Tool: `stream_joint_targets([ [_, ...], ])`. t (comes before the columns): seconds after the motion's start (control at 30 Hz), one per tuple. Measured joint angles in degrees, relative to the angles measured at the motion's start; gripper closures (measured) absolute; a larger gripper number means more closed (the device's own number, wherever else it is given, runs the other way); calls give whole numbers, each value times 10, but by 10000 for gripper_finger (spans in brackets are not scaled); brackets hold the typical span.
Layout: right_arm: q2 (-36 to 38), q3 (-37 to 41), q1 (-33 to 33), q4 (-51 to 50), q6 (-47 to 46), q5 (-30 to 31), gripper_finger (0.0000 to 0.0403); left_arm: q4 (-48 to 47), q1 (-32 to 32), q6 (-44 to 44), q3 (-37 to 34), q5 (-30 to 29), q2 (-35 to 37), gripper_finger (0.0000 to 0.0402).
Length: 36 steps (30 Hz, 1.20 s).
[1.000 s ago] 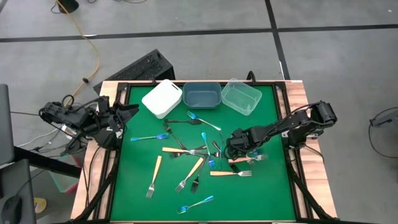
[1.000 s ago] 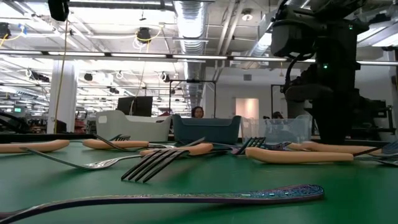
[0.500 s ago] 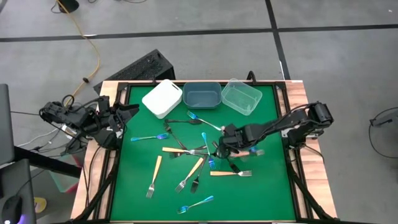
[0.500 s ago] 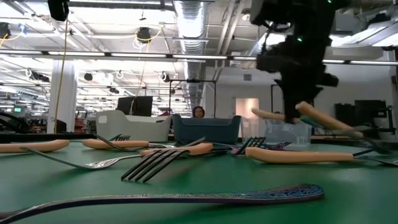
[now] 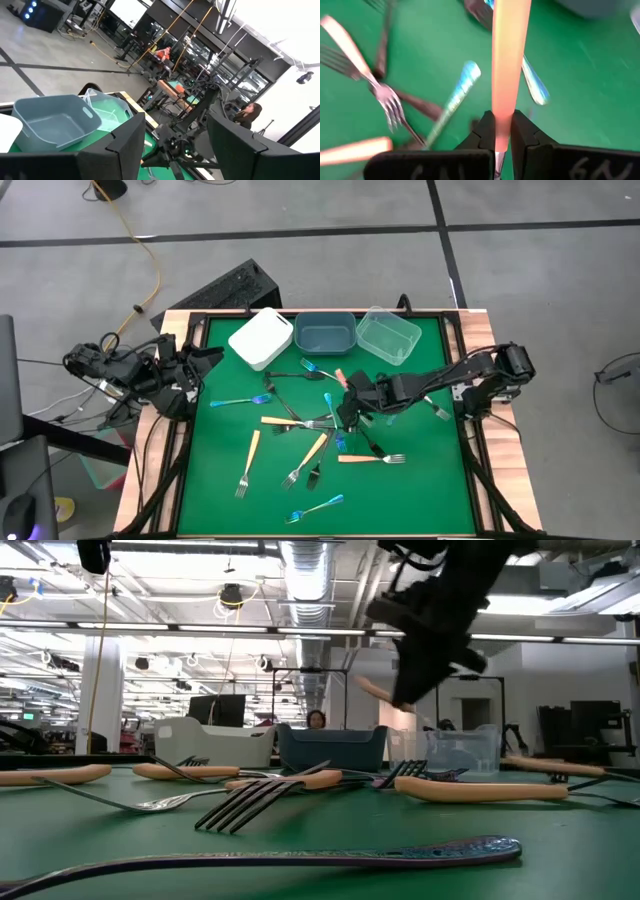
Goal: Sort silverware by color (type)
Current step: Put the yellow fork into the blue bin
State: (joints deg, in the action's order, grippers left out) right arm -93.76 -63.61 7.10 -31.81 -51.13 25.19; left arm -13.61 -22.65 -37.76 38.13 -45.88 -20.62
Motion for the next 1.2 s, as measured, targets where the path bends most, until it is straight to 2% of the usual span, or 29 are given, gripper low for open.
stream_joint_targets([
  [0.3, 10, -8, -81, 182, 183, -75, 371, -9, 0, 0, 0, 0, 0, 205],
  [0.5, 9, -86, -156, 171, 328, -125, 370, -10, 0, 0, 0, 0, 0, 205],
  [0.63, 7, -137, -206, 166, 424, -133, 369, -11, 0, 0, 0, -14, 0, 205],
  [0.73, 7, -159, -239, 171, 514, -136, 369, -11, 0, 10, 0, -25, 0, 205],
  [0.87, 7, -164, -278, 183, 626, -169, 368, -11, 0, 20, 0, -38, 0, 205],
  [1.1, 6, -155, -343, 188, 656, -255, 367, -13, 0, 20, 0, -54, 0, 205],
  [1.2, -8, -150, -354, 219, 660, -285, 367, -22, 0, 20, 0, -70, 0, 205],
])
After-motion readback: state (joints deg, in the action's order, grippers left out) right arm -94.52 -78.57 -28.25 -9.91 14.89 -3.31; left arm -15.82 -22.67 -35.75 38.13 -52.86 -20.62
